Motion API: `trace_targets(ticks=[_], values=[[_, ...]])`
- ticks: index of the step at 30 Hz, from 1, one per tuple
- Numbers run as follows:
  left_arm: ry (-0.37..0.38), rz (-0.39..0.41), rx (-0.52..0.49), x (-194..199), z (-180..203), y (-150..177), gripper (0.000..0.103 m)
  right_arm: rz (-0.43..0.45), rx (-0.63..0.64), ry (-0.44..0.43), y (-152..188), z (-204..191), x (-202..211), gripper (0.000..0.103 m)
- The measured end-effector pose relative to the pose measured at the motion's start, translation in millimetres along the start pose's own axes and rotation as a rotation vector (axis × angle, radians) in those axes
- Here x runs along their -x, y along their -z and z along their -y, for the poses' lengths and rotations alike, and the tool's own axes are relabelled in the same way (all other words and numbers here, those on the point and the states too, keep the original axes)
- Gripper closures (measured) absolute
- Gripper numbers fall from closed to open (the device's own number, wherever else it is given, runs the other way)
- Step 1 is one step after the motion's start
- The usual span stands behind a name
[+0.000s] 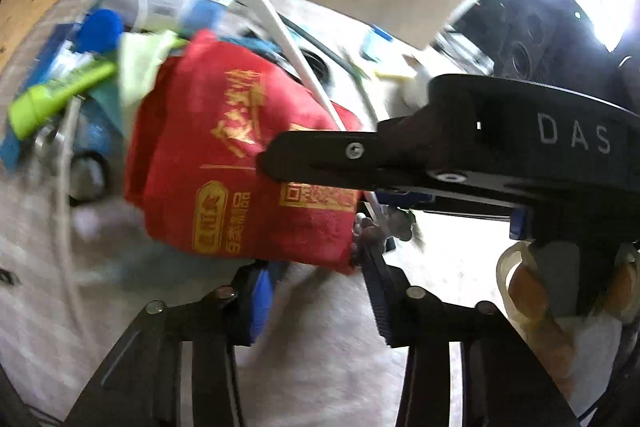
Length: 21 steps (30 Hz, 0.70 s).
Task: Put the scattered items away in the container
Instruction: 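Grasp the red pouch with the right gripper and lift it, then carry the red pouch up with the right gripper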
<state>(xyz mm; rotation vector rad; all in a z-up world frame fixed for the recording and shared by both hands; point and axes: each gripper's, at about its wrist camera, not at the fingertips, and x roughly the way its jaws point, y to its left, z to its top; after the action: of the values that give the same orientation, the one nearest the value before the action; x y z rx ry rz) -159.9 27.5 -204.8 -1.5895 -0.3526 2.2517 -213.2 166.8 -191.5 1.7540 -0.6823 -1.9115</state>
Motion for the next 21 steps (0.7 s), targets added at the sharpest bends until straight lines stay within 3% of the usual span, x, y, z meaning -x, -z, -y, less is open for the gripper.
trace_targets(ticks=[2,4,9,15,19,21], values=[[0.012,-0.019,-0.022,-5,16,11,0.059,0.012,-0.008,0.011,16,7,13,0.059],[0.021,-0.034,-0.049,-11,34,22,0.06,0.009,0.014,-0.059,27,21,21,0.06],[0.054,-0.067,-0.11,-23,81,49,0.06,0.009,-0.041,-0.081,58,69,50,0.064],[0.125,-0.103,-0.217,-37,148,78,0.059,0.012,-0.047,0.007,89,114,85,0.068],[0.089,-0.083,-0.253,-28,162,87,0.043,0.03,-0.066,0.114,99,140,108,0.069],[0.073,-0.061,-0.24,-20,158,89,0.04,0.074,-0.053,0.11,103,146,125,0.069]])
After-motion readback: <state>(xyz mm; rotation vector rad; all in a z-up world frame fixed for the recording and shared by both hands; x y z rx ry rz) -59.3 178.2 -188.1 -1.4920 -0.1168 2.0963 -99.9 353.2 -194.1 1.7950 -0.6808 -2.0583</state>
